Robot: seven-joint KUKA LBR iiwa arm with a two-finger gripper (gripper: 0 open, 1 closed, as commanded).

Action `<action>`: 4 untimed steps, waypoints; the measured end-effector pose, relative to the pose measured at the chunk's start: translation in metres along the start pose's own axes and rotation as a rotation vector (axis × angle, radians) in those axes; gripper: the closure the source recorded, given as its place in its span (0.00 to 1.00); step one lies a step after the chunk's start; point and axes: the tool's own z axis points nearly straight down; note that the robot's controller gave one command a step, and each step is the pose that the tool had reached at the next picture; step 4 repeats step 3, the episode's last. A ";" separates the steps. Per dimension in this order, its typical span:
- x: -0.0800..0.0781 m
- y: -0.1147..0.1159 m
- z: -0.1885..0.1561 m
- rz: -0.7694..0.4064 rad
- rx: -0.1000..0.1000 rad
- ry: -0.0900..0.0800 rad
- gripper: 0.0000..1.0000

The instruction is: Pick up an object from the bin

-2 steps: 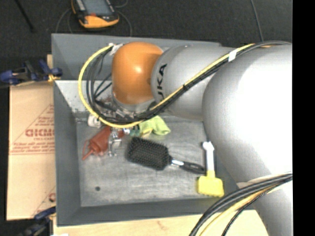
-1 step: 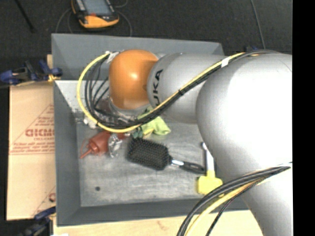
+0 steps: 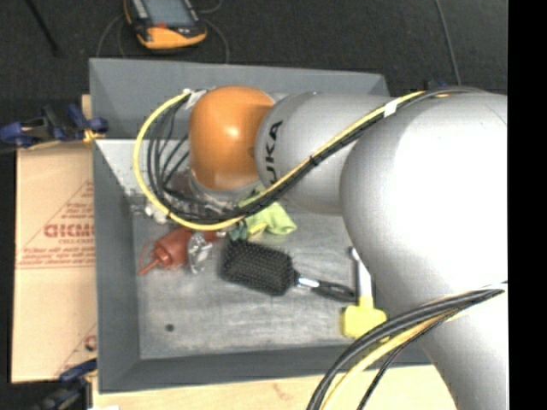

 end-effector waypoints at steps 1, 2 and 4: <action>0.002 -0.009 -0.106 0.022 -0.001 0.001 1.00; 0.002 -0.008 -0.106 0.023 -0.002 0.001 1.00; 0.006 -0.012 -0.152 0.016 -0.001 0.009 1.00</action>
Offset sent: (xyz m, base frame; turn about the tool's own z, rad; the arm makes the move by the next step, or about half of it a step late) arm 0.0000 0.0000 0.0000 0.0000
